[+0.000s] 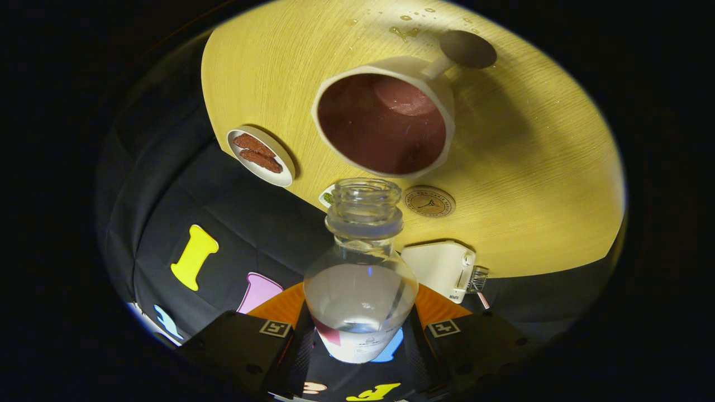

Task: Take the bottle from table, then pour the juice into the cup, finally place the bottle on the coaster

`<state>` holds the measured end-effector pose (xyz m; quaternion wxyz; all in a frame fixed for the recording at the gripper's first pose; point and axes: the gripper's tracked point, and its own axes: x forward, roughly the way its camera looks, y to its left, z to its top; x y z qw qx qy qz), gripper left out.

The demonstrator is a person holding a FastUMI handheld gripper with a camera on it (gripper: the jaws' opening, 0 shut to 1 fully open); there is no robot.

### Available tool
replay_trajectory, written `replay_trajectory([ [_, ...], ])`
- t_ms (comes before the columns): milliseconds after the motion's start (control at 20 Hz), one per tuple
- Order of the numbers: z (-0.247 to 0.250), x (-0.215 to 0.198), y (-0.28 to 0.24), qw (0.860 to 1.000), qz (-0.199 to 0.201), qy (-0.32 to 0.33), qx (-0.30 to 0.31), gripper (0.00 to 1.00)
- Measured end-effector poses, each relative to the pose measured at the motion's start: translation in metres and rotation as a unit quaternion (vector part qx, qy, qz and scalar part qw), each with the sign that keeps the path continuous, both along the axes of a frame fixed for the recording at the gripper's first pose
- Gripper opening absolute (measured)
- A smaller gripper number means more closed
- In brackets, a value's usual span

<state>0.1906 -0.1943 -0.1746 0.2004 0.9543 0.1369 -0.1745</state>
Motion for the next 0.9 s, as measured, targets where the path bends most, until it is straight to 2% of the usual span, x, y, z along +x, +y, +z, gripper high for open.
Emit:
replay_trajectory([
  [400, -0.001, -0.003, 0.005, 0.999, -0.004, -0.007, -0.036, 0.73],
  [700, 0.0, -0.01, 0.003, 0.992, -0.022, -0.018, -0.12, 0.73],
  [900, -0.006, -0.012, 0.007, 0.976, -0.014, -0.03, -0.214, 0.73],
])
